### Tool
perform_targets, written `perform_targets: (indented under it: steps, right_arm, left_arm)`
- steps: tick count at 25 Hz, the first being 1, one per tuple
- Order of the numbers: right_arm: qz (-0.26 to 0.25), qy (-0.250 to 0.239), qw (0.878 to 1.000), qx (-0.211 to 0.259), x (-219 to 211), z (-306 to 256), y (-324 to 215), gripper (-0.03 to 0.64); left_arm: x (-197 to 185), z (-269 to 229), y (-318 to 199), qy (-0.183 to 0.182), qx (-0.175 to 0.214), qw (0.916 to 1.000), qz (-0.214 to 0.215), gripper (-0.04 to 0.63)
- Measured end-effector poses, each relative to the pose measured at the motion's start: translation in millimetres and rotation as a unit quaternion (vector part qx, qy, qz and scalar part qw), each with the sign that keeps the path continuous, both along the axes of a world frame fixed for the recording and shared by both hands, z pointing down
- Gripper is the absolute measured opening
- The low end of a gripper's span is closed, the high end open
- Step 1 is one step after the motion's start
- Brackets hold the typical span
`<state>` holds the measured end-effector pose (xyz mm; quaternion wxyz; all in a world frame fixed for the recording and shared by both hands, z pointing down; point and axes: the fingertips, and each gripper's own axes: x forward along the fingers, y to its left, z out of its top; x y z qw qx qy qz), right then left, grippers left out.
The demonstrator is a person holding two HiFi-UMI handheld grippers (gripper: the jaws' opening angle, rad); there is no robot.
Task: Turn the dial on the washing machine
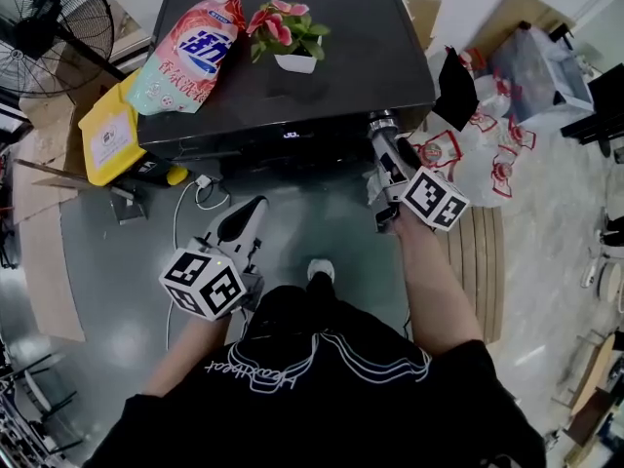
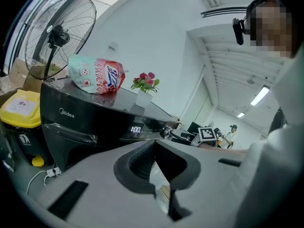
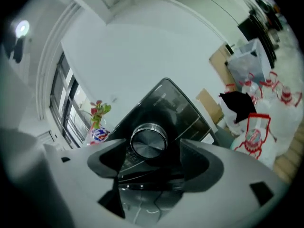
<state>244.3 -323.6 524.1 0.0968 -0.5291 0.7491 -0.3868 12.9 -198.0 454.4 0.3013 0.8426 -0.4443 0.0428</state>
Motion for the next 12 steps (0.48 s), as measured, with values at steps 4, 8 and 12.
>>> perform_targets:
  steps: [4, 8, 12]
  right_arm:
    - [-0.042, 0.136, 0.989, 0.051, -7, -14, 4, 0.383]
    - [-0.075, 0.301, 0.946, 0.096, -14, -20, 6, 0.387]
    - [-0.111, 0.489, 0.853, 0.145, -20, -23, 7, 0.385]
  left_arm:
    - [2, 1, 0, 0.002, 0.001, 1.0, 0.003, 0.005]
    - [5, 2, 0, 0.003, 0.001, 1.0, 0.004, 0.005]
    - [2, 0, 2, -0.002, 0.005, 1.0, 0.004, 0.005]
